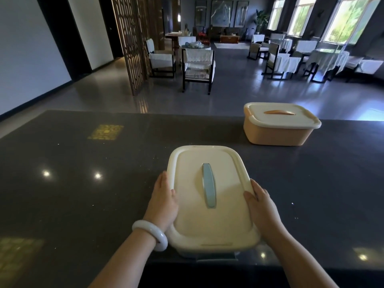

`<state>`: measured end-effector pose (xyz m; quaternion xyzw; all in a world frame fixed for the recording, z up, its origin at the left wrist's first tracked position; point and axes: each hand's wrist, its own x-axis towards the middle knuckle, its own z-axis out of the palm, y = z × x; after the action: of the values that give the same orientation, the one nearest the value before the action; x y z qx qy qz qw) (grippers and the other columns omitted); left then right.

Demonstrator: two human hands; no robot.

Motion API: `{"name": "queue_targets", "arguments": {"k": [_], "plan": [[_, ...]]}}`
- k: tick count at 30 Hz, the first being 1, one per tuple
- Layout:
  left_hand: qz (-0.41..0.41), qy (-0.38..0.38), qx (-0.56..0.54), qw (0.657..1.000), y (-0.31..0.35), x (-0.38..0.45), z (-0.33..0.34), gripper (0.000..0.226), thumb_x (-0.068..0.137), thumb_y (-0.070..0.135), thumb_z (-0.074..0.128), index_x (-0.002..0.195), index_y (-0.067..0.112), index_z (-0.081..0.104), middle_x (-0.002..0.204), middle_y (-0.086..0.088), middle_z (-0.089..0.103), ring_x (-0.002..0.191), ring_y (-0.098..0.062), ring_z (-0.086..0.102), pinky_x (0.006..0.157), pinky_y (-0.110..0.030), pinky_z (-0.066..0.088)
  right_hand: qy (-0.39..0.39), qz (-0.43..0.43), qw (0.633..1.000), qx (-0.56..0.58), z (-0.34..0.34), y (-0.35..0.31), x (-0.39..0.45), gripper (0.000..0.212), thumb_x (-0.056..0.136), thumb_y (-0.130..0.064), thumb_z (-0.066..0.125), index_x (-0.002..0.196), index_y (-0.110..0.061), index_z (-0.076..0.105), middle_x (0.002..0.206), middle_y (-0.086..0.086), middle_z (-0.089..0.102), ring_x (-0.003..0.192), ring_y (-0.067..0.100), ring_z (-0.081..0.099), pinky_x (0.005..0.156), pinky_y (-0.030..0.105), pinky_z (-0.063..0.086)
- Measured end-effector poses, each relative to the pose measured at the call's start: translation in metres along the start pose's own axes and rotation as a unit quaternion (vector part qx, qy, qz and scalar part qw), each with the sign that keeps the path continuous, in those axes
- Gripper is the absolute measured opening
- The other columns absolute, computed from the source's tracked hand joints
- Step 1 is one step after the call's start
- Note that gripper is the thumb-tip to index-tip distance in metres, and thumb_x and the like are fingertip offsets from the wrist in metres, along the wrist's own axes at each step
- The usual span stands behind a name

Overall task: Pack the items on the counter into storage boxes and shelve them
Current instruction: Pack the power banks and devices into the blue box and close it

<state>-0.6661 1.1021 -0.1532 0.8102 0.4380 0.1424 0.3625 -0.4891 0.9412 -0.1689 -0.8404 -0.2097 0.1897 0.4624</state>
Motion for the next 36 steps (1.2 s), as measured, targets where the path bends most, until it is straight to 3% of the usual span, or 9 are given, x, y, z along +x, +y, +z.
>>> {"name": "queue_targets", "arguments": {"k": [2,5,9,12,16,20,23,28,36], "plan": [[0.104,0.044,0.133,0.985,0.002,-0.003,0.003,0.068,0.102,0.018,0.033,0.153,0.024,-0.010,0.161,0.003,-0.013,0.148,-0.016,-0.009,0.120,-0.036,0.007,-0.009,-0.005,1.000,-0.016,-0.001,0.000,0.000,0.048,0.100,-0.030,0.041,0.147,-0.033,0.032,0.119,-0.007,0.041,0.101,0.013,0.046,0.084,0.031,0.036],[0.179,0.013,0.231,0.956,0.002,-0.007,0.015,0.058,0.103,0.038,0.025,0.154,0.031,-0.001,0.161,0.010,-0.014,0.146,-0.011,-0.018,0.119,-0.038,-0.004,-0.007,-0.030,0.996,-0.079,-0.004,0.001,-0.001,0.050,0.100,-0.032,0.041,0.148,-0.031,0.029,0.128,-0.002,0.040,0.119,0.020,0.041,0.098,0.040,0.038],[0.170,-0.013,0.259,0.951,-0.002,-0.005,0.020,0.055,0.101,0.049,0.012,0.153,0.034,0.007,0.162,0.013,-0.005,0.147,-0.008,-0.012,0.121,-0.042,0.009,0.056,-0.215,0.964,-0.147,-0.014,-0.009,-0.022,0.046,0.096,-0.035,0.051,0.140,-0.026,0.043,0.131,-0.012,0.042,0.122,0.008,0.036,0.097,0.029,0.036],[0.163,-0.018,0.258,0.952,0.000,-0.005,0.020,0.054,0.101,0.046,0.015,0.153,0.034,0.007,0.161,0.014,-0.006,0.147,-0.008,-0.012,0.120,-0.043,0.015,-0.077,-0.320,0.926,-0.184,-0.020,-0.012,-0.042,0.050,0.091,-0.057,0.046,0.136,-0.035,0.046,0.134,-0.035,0.035,0.121,-0.011,0.039,0.099,0.018,0.038],[0.173,-0.017,0.245,0.954,-0.002,-0.007,0.021,0.055,0.101,0.046,0.018,0.154,0.035,0.008,0.161,0.015,-0.007,0.147,-0.006,-0.012,0.118,-0.038,0.021,-0.188,-0.344,0.862,-0.321,-0.022,0.001,-0.050,0.083,0.079,-0.083,0.032,0.150,-0.042,0.016,0.145,-0.043,-0.005,0.135,-0.020,-0.009,0.113,0.009,-0.007],[0.175,-0.011,0.240,0.955,0.000,-0.007,0.022,0.055,0.101,0.046,0.019,0.154,0.035,0.009,0.161,0.016,-0.006,0.147,-0.005,-0.011,0.114,-0.036,0.026,-0.215,-0.355,0.825,-0.384,-0.026,0.007,-0.047,0.115,0.061,-0.095,0.040,0.149,-0.041,-0.011,0.150,-0.031,-0.026,0.136,-0.011,-0.026,0.113,0.021,-0.018],[0.176,-0.007,0.247,0.953,-0.001,-0.007,0.023,0.055,0.101,0.045,0.019,0.154,0.035,0.009,0.161,0.015,-0.006,0.147,-0.005,-0.010,0.113,-0.035,0.028,-0.203,-0.379,0.814,-0.389,-0.023,0.011,-0.049,0.117,0.063,-0.090,0.047,0.150,-0.037,-0.011,0.154,-0.024,-0.022,0.140,-0.006,-0.023,0.114,0.018,-0.017],[0.187,0.001,0.245,0.951,-0.003,-0.008,0.022,0.055,0.101,0.044,0.019,0.154,0.033,0.010,0.162,0.014,-0.003,0.147,-0.006,-0.008,0.114,-0.034,0.027,-0.202,-0.363,0.857,-0.305,-0.028,0.006,-0.049,0.103,0.068,-0.084,0.052,0.150,-0.033,0.015,0.156,-0.022,0.007,0.142,-0.010,-0.002,0.120,0.024,0.004],[0.201,-0.003,0.243,0.949,-0.006,-0.007,0.022,0.054,0.102,0.042,0.015,0.154,0.033,0.008,0.161,0.014,-0.006,0.147,-0.006,-0.010,0.113,-0.032,0.027,-0.173,-0.390,0.844,-0.326,-0.027,0.010,-0.055,0.084,0.085,-0.076,0.042,0.150,-0.025,0.026,0.157,-0.016,0.015,0.144,-0.006,0.005,0.121,0.028,0.009]]}}
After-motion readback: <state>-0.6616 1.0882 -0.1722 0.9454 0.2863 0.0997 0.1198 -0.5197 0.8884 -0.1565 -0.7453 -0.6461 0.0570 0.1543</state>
